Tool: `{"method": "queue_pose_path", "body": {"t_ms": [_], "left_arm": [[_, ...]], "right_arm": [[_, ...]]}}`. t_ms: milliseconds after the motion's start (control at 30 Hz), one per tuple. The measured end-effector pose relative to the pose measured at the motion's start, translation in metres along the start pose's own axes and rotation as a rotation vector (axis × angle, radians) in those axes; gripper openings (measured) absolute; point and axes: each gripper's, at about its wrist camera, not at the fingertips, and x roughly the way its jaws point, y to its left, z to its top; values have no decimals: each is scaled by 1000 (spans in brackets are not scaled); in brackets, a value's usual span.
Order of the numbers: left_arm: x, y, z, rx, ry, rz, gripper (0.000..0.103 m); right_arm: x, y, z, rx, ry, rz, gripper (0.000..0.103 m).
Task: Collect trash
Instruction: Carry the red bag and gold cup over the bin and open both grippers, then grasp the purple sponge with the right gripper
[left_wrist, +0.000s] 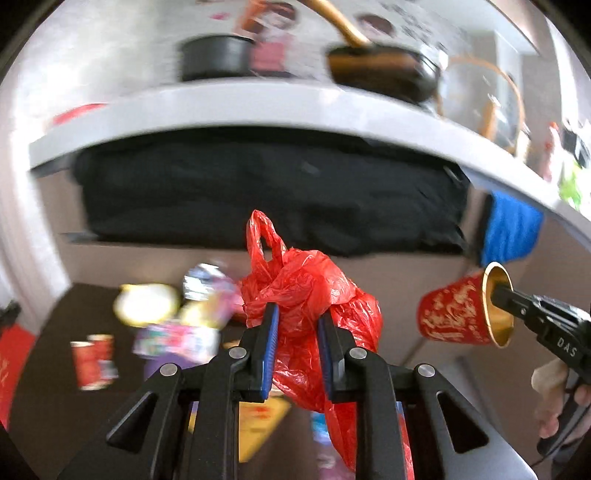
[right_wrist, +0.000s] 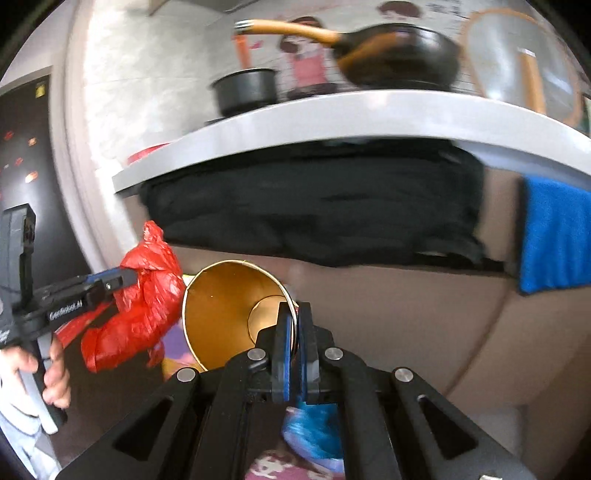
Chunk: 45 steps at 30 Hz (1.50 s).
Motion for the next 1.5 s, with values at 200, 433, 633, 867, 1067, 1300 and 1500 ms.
{"method": "queue_pose_path", "body": {"t_ms": [200,433,633,867,1067,1300,1500], "left_arm": [[87,-55,-41,12,149,-72,22],[164,-60,-82,-8,292,-86,22],[202,-59,-101,-31,405,-119,26],[196,-55,-93,-32,367,-129,51],[163,-61,-76,-10,303,-140,51],[89,-16,-51,-63,181,-92,52],[32,68,-43,-100,101,42,58]], "right_arm": [[22,-77,-44,128,102,-70,3],[94,-119,-104,244,263,-74,3],[148,-128,-138,309,358,-34,10],[167,-136,-148,351,377,-33,12],[152,-122,-137,291,350,-73,12],[117,-74,-98,144,253,-70,18],[110,0,-66,55,184,75,29]]}}
